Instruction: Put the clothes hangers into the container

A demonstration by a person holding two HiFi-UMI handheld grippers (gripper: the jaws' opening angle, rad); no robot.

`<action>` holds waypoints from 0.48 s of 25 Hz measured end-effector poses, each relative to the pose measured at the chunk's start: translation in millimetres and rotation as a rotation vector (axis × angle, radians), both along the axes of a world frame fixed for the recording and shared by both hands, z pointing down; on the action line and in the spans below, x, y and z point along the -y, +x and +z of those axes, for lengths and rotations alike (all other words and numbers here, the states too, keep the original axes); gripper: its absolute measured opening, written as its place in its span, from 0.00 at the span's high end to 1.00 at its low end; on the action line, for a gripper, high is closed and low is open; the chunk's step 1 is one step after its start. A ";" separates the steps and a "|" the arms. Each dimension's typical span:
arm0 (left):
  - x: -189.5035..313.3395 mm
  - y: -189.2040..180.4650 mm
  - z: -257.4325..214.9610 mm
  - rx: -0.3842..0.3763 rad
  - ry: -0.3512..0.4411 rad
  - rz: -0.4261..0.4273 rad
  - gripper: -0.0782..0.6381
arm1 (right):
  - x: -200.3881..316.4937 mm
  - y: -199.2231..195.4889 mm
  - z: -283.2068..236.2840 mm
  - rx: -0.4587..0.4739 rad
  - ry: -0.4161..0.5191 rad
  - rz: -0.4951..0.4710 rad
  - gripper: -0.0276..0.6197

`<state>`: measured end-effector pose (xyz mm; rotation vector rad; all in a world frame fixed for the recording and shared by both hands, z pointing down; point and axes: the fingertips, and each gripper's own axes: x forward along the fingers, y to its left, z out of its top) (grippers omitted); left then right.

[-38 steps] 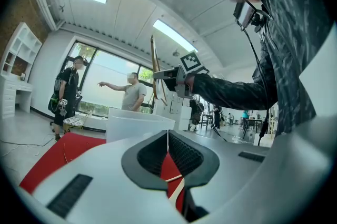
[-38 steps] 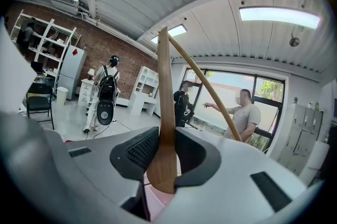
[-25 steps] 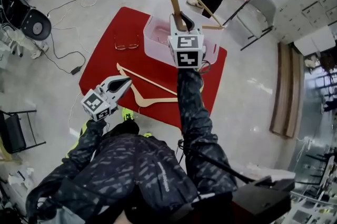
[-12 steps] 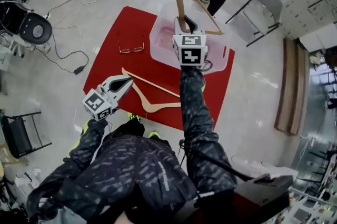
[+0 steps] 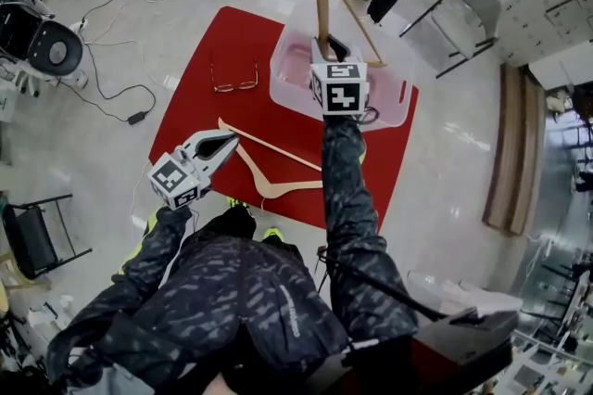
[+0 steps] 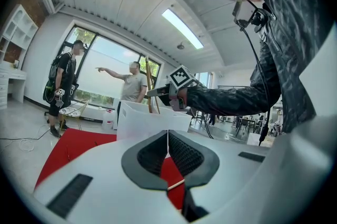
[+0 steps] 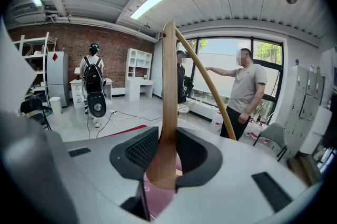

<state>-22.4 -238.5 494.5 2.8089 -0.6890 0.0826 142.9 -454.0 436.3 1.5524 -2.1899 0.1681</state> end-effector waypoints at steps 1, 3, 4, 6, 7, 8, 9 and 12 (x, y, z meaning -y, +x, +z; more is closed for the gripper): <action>0.1 -1.2 1.0 0.000 -0.002 -0.001 0.87 | -0.2 -0.8 3.0 0.000 -0.012 -0.002 0.80; 1.0 -3.3 2.1 -0.002 -0.005 -0.002 0.87 | 0.1 -2.5 7.7 -0.001 -0.035 -0.006 0.80; 1.5 -4.5 2.7 -0.002 -0.006 -0.002 0.87 | 0.7 -3.4 10.0 -0.005 -0.045 -0.009 0.80; 2.6 -7.6 3.8 -0.004 -0.009 -0.005 0.87 | 1.7 -4.6 17.4 -0.026 -0.075 -0.011 0.79; 3.3 -9.2 4.4 -0.006 -0.009 -0.007 0.87 | 2.2 -4.7 22.6 -0.042 -0.096 -0.008 0.79; 4.0 -10.7 5.0 -0.009 -0.010 -0.010 0.87 | 3.0 -4.2 28.3 -0.057 -0.117 -0.004 0.78; 4.6 -11.9 5.8 -0.011 -0.011 -0.012 0.87 | 3.8 -2.9 34.9 -0.065 -0.139 0.004 0.77; 6.2 -12.3 6.5 -0.014 -0.014 -0.016 0.87 | -1.9 3.3 61.8 -0.079 -0.255 0.035 0.75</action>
